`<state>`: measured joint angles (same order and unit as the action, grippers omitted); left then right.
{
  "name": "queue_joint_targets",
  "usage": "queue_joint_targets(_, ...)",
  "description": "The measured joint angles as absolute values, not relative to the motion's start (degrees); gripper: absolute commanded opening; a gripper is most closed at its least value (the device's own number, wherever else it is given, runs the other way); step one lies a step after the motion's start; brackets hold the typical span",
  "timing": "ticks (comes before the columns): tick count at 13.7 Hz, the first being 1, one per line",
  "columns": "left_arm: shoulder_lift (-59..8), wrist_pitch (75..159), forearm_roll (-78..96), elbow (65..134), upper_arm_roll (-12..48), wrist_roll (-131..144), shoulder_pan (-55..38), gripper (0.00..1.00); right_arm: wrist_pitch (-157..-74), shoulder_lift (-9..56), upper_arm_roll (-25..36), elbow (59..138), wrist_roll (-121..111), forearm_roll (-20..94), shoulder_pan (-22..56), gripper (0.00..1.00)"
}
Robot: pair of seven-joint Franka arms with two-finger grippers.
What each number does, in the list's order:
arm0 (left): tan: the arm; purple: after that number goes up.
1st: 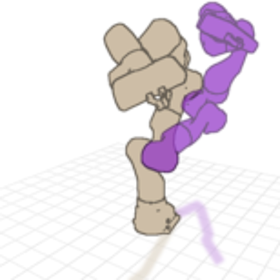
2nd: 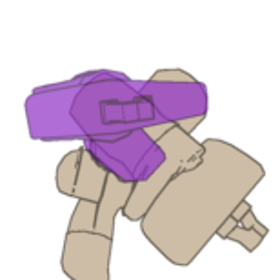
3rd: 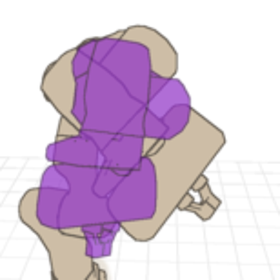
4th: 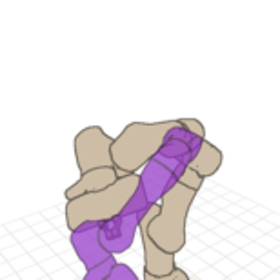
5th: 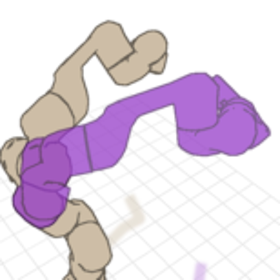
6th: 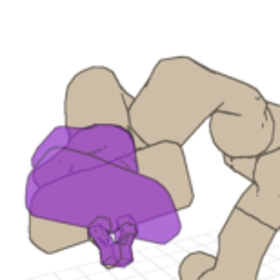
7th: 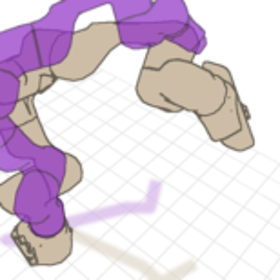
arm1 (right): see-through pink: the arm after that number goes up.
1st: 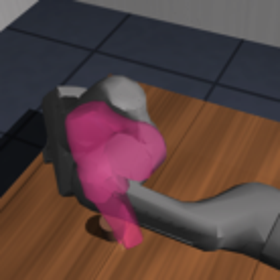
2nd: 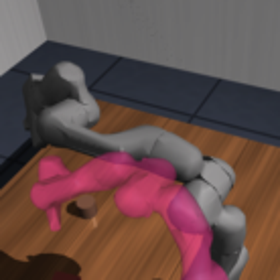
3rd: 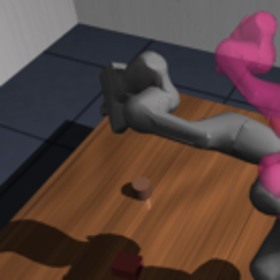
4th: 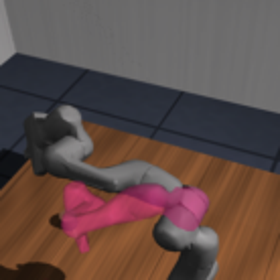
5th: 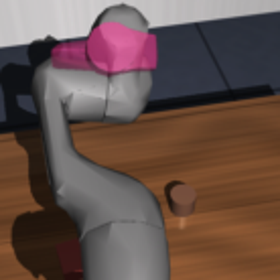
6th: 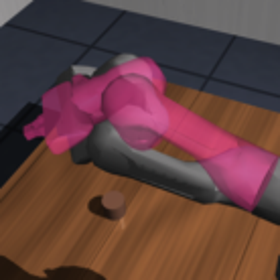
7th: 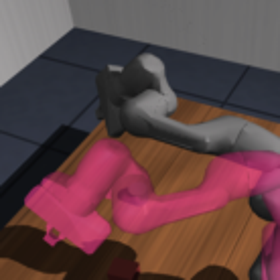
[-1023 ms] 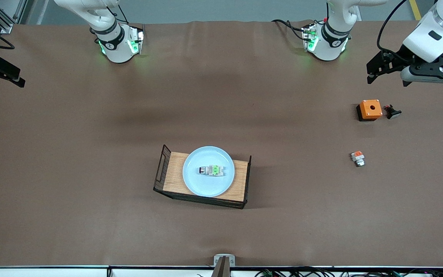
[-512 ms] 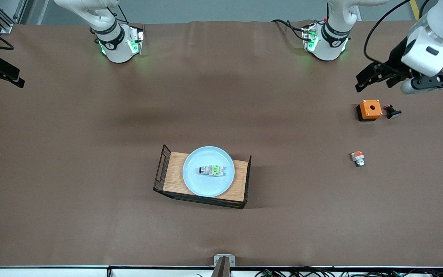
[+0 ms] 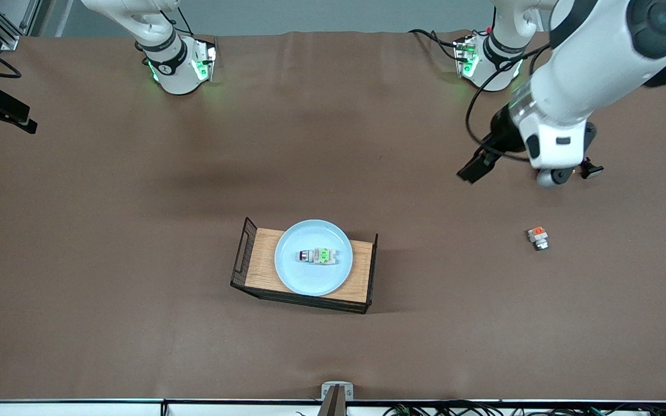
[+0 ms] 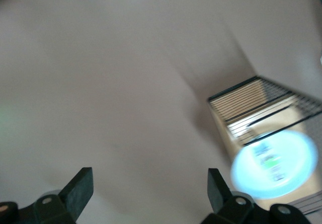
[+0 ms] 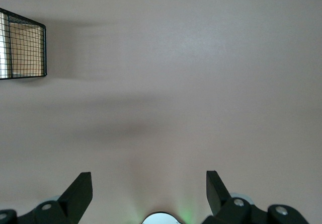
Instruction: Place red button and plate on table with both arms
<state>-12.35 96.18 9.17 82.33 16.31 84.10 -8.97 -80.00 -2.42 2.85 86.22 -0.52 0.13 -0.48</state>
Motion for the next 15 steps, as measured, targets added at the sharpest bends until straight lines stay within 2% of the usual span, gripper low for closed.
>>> queue_joint_targets(3,-20.3,104.5,9.2,76.6,16.4,102.1,-12.3,1.0,-80.0,-2.3,2.9,86.2,-0.5,0.1,-0.5,1.0)
queue_joint_targets(7,-26.1,113.8,9.2,74.9,16.6,113.1,-16.0,1.0,-80.0,-2.3,2.9,86.2,-0.5,0.1,-0.5,1.0)
queue_joint_targets(11,-34.0,117.9,9.7,69.8,16.6,117.7,-19.8,1.0,-80.0,-2.2,2.9,86.2,-0.5,0.1,-0.5,1.0)
queue_joint_targets(15,-39.7,122.2,9.8,67.9,16.6,119.1,-22.5,1.0,-80.0,-2.2,2.9,86.2,-0.5,0.1,-0.5,1.0)
